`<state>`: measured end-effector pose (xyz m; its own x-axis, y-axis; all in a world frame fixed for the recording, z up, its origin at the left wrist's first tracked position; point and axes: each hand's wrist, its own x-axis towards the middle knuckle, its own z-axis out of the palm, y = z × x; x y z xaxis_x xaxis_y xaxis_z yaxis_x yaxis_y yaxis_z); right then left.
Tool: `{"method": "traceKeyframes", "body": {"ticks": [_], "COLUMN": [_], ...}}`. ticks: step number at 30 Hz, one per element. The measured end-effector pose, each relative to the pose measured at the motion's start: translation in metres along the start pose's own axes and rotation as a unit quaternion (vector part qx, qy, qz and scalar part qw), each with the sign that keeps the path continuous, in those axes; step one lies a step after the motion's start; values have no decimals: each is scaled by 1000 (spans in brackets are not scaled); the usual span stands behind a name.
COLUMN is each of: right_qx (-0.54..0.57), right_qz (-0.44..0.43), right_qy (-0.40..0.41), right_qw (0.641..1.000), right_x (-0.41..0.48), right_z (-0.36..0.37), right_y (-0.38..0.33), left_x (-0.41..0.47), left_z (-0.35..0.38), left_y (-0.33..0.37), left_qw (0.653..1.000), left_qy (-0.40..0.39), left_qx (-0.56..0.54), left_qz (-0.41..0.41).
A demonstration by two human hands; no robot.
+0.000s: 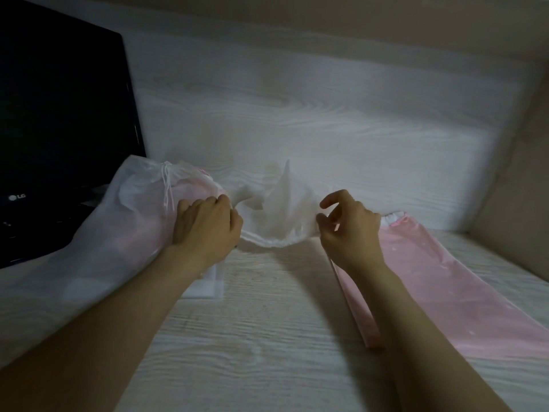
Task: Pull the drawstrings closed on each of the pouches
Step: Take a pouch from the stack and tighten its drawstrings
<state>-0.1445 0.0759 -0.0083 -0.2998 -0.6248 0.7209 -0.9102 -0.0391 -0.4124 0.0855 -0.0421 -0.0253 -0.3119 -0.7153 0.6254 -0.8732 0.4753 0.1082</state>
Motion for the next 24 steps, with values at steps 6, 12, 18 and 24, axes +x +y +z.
{"method": "traceKeyframes", "body": {"ticks": [6, 12, 18, 24], "right_qx": [-44, 39, 117, -103], "right_qz": [-56, -5, 171, 153], "right_qy": [7, 23, 69, -72], "right_qw": [997, 999, 976, 980], "right_x": [1, 5, 6, -2], "right_z": [5, 7, 4, 3], "right_y": [9, 10, 17, 25], "left_x": [-2, 0, 10, 8], "left_z": [-7, 3, -4, -5], "left_y": [-4, -3, -12, -12], "left_qw": [981, 994, 991, 995], "left_qy": [-126, -111, -52, 6], "left_qx": [138, 13, 75, 52], "left_qz": [61, -9, -96, -84]}}
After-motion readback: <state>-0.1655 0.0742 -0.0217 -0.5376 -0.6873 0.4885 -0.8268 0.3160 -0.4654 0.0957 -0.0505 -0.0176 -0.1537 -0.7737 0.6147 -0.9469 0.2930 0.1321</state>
